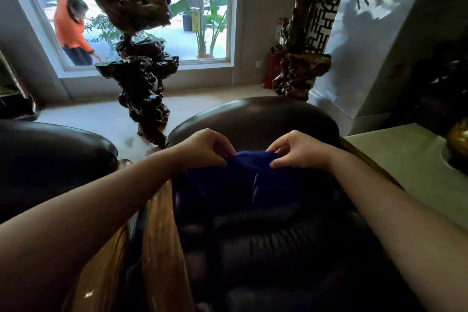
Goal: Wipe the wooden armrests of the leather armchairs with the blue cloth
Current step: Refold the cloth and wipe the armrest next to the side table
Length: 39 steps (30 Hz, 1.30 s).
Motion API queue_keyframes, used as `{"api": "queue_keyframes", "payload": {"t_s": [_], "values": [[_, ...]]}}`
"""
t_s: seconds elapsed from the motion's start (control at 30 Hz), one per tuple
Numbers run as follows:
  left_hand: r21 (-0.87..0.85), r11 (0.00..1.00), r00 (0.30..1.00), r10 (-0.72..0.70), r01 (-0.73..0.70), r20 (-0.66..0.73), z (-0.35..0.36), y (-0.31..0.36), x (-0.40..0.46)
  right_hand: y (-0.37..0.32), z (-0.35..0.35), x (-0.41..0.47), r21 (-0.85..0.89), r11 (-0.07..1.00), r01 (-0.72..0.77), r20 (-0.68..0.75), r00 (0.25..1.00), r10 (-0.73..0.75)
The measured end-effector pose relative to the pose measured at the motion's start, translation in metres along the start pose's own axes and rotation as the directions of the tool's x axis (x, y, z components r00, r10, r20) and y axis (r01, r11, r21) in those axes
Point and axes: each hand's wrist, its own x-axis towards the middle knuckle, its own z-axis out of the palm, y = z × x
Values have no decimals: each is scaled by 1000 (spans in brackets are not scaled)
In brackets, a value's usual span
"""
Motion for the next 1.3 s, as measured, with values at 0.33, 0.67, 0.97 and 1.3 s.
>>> {"api": "queue_keyframes", "payload": {"t_s": [0.33,0.67,0.97,1.3], "values": [[36,984,984,176,-176,2,137,243,69,140,-153,-208,-3,999,-32,-112,993,32],[10,973,973,229,-229,32,227,359,168,271,-249,-271,16,998,-65,-197,978,66],[9,973,972,229,-230,52,303,394,306,397,-329,-235,-13,993,-120,-205,972,115],[3,999,997,54,-54,-62,430,382,405,562,-346,-172,-55,995,-80,-129,989,72]]}}
